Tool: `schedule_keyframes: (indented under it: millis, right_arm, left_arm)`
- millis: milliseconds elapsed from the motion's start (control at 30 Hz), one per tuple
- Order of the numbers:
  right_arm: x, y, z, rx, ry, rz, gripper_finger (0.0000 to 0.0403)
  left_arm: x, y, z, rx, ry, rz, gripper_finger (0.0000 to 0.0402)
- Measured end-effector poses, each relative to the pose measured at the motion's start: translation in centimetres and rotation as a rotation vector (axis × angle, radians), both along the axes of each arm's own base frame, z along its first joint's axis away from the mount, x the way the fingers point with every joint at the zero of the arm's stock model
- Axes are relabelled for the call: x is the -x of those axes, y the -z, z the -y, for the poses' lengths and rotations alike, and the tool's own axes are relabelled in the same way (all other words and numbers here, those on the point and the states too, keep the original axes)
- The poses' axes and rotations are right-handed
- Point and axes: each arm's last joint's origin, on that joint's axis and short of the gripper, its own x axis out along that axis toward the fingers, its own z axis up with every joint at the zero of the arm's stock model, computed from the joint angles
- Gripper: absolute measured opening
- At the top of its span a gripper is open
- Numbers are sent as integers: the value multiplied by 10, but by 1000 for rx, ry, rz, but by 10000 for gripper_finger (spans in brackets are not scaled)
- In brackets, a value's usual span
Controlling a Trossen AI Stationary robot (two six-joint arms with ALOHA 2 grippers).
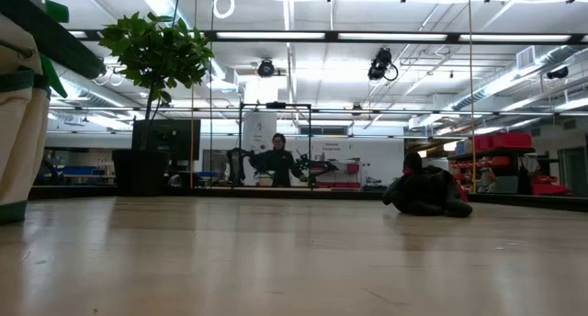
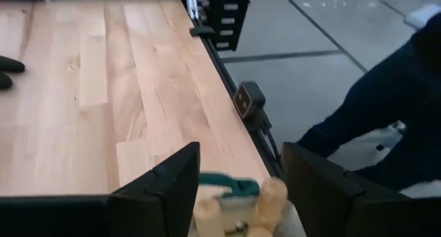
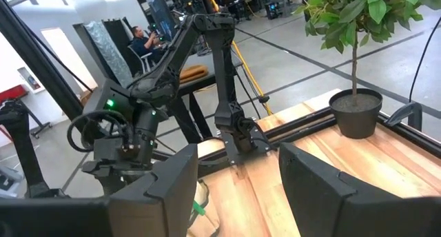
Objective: Pick & Place Garden tools in Gardening bag
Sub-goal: Put the gloves into the gardening bag
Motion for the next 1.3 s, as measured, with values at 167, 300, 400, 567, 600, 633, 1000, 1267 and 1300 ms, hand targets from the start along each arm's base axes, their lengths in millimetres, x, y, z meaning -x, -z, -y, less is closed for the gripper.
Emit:
schedule_keyframes:
  millis: [167, 300, 400, 567, 600, 633, 1000, 1267, 1300]
  right_arm:
    - [0, 0, 0, -2, 1, -4, 206]
    - [0, 0, 0, 1, 0, -5, 206]
    - [0, 1, 0, 2, 0, -13, 206]
    - [1, 9, 0, 15, 0, -94, 206]
    - [2, 11, 0, 18, -1, -112, 206]
    - [2, 13, 0, 21, -2, -132, 206]
    - [8, 25, 2, 13, -92, -278, 206]
    - [22, 18, 23, 4, -91, -298, 206]
    - [25, 18, 26, 11, -86, -307, 206]
  left_arm:
    - [-9, -13, -6, -1, -38, 2, 210]
    - [-13, -27, -17, -23, -79, -20, 195]
    - [-15, -40, -27, -41, -107, -20, 183]
    - [-15, -62, -42, -45, -135, 40, 168]
    - [-14, -67, -46, -43, -140, 55, 166]
    - [-14, -71, -48, -44, -144, 69, 164]
    - [-1, -100, -78, -7, -208, 184, 147]
    - [2, -105, -87, 7, -238, 211, 144]
    - [2, -105, -87, 6, -240, 210, 144]
